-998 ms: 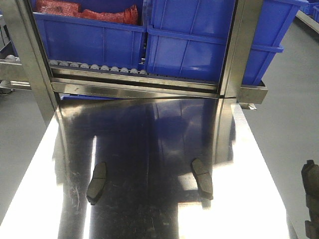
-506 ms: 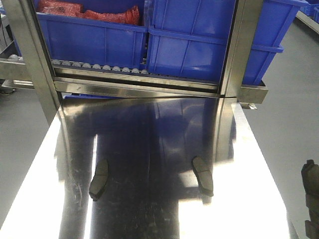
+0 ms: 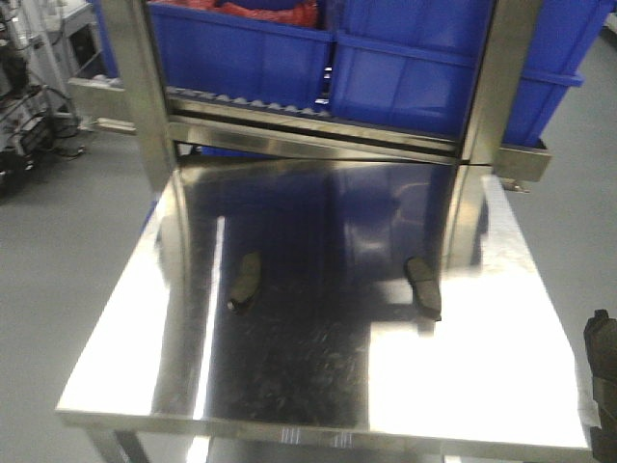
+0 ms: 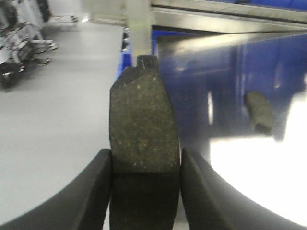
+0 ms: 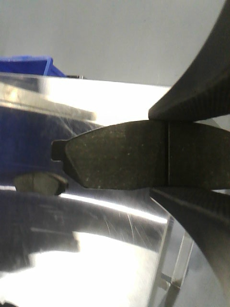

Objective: Move and align brake pads A on conveyor
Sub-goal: 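Turn the base away from the steel table holding both pads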

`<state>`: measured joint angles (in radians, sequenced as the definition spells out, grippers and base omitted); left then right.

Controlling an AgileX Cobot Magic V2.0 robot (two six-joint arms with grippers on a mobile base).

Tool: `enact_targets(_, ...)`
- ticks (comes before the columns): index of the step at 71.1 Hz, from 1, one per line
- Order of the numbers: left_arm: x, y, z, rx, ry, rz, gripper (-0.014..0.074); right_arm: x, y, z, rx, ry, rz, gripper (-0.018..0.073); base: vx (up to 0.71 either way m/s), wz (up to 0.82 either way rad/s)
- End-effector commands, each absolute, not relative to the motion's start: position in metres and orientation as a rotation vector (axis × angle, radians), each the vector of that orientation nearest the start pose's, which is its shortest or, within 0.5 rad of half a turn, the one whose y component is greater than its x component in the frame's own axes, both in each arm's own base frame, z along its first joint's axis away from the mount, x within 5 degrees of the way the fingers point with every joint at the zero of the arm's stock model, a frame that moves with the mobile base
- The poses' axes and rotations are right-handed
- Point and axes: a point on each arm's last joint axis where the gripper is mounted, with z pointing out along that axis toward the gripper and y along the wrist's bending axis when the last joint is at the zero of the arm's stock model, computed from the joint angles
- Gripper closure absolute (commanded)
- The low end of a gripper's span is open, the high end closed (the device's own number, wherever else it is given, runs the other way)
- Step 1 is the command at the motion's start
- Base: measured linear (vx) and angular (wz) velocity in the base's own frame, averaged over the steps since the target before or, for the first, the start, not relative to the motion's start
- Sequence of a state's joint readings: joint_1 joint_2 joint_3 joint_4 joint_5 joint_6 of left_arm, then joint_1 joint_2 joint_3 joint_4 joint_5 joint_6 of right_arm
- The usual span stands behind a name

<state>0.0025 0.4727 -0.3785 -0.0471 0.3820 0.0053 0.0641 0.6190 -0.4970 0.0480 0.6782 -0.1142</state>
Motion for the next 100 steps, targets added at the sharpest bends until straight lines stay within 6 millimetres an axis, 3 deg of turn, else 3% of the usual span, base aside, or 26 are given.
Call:
enact_targets(1, 0.1042, -0.0017, 0.2895, -0.024, 1.833, -0.045, 0.0499, 0.1176, 0.0104, 0.2879, -0.174, 2.166, 0.024, 0.0400, -0.20, 0.35)
enact_targets(42, 0.1042, -0.0017, 0.2895, -0.024, 1.833, -0.045, 0.0499, 0.1176, 0.0104, 0.2879, -0.174, 2.166, 0.024, 0.0400, -0.11, 0.40)
enact_targets(100, 0.1042, -0.0017, 0.2895, -0.024, 1.833, -0.045, 0.0499, 0.1176, 0.0104, 0.2879, -0.174, 2.166, 0.024, 0.0400, 0.01, 0.69)
